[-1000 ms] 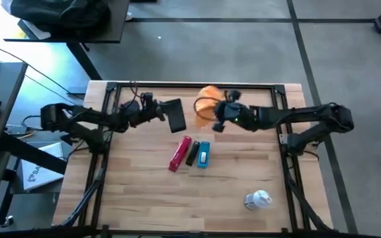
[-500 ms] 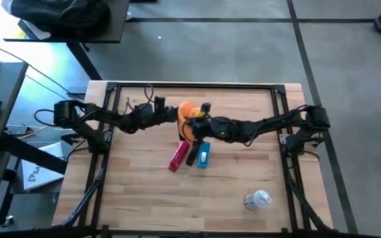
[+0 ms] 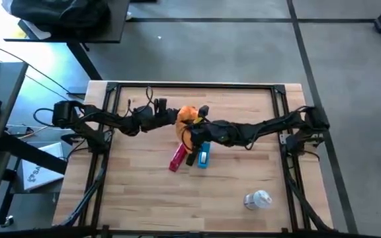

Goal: Apply microfiber cloth
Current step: Wipe the front and back of the black cellphone with the orange microfiber cloth

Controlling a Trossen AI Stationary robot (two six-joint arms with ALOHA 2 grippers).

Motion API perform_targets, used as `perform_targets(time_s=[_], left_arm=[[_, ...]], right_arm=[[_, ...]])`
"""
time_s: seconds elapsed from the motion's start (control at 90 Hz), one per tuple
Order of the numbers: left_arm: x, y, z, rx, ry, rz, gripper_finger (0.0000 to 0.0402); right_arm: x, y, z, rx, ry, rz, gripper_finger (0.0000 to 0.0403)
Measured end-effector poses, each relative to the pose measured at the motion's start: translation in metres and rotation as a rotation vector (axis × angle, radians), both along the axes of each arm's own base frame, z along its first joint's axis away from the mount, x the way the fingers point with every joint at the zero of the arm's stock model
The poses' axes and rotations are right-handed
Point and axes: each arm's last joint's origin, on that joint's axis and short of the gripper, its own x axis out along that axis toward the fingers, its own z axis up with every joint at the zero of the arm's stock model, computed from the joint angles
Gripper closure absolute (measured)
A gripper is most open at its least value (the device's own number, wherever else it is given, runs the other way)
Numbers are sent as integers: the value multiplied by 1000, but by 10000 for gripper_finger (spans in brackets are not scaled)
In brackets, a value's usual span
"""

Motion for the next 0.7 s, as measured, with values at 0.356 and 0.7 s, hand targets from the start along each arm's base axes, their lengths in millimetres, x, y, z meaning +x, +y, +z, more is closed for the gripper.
perform_targets(time_s=[0.356,0.7], left_arm=[[-6,1,9,8,-31,-81,394],[-7,10,6,-104,-53,98,394]], right_arm=[[-32,-24,31,95,49,-33,403],[-4,-21,-3,195,69,234,402]])
